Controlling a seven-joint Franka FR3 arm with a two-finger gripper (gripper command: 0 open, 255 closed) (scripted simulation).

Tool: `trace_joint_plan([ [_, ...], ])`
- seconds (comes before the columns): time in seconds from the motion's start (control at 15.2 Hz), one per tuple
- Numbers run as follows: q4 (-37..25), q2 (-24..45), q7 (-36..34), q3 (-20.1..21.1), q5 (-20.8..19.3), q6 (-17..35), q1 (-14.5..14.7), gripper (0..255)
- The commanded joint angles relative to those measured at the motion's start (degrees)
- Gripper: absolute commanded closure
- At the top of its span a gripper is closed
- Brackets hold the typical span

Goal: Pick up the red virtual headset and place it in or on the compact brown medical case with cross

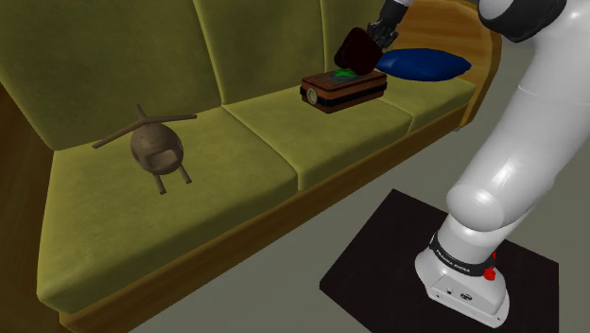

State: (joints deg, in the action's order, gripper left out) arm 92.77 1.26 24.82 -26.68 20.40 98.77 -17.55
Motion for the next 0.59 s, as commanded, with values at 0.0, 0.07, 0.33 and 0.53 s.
trace_joint_plan([
  [0.0,-0.1,0.5,0.0,0.2,0.2,-0.2,0.2,255],
  [0.07,-0.1,0.5,0.0,0.2,0.2,-0.2,0.2,255],
  [0.33,0.0,0.4,-0.2,0.3,0.1,-0.1,0.3,0],
  [0.53,-0.1,0.5,0.0,0.2,0.2,-0.2,0.2,0],
])
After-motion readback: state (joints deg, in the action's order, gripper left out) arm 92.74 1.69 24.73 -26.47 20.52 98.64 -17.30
